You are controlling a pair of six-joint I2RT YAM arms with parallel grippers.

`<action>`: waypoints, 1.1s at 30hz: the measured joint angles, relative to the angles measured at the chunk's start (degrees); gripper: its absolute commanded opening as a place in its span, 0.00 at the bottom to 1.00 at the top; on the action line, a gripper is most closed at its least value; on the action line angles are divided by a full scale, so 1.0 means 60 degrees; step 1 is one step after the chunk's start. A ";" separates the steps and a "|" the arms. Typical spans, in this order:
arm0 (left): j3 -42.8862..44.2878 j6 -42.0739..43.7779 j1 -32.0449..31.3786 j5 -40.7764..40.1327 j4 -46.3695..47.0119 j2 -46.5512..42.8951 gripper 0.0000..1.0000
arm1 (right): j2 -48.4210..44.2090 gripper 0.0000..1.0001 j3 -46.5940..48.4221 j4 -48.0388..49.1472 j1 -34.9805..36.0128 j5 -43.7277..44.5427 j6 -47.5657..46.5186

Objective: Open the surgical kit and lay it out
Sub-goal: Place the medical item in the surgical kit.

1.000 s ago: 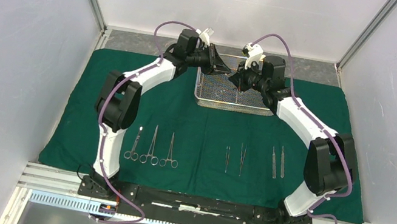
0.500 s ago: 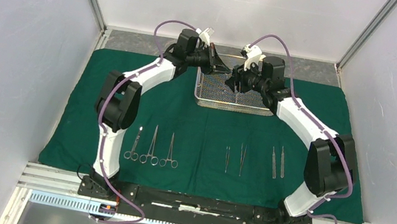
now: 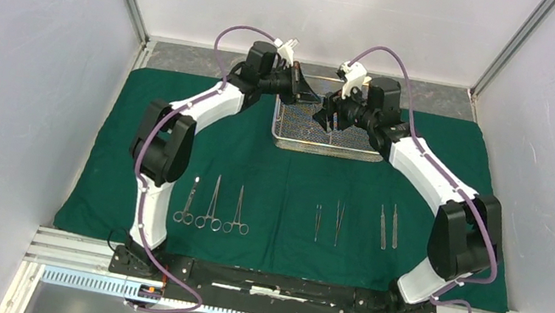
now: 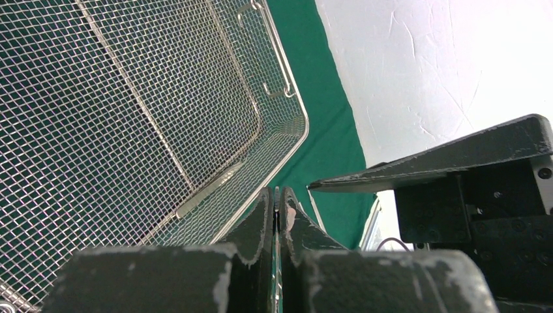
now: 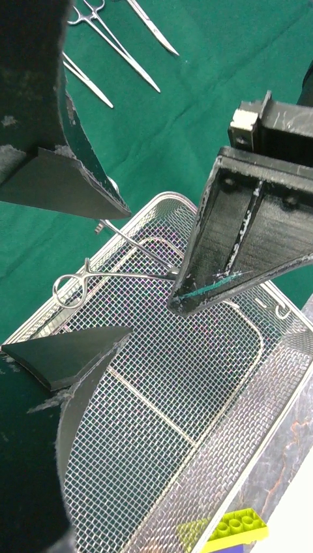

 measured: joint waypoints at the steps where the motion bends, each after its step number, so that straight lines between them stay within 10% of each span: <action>1: -0.0044 0.0000 0.0000 0.0004 0.0007 -0.0033 0.02 | 0.0036 0.68 0.0000 0.0004 -0.0004 -0.0018 0.0018; 12: -0.0175 0.0000 -0.0084 -0.0022 0.0040 -0.0117 0.02 | 0.0667 0.66 0.0000 0.0018 0.0193 -0.0153 0.0441; 33: -0.0248 0.0135 -0.0171 -0.0342 -0.0062 -0.0124 0.02 | 0.1184 0.30 0.0353 -0.0368 0.0335 0.0237 0.0692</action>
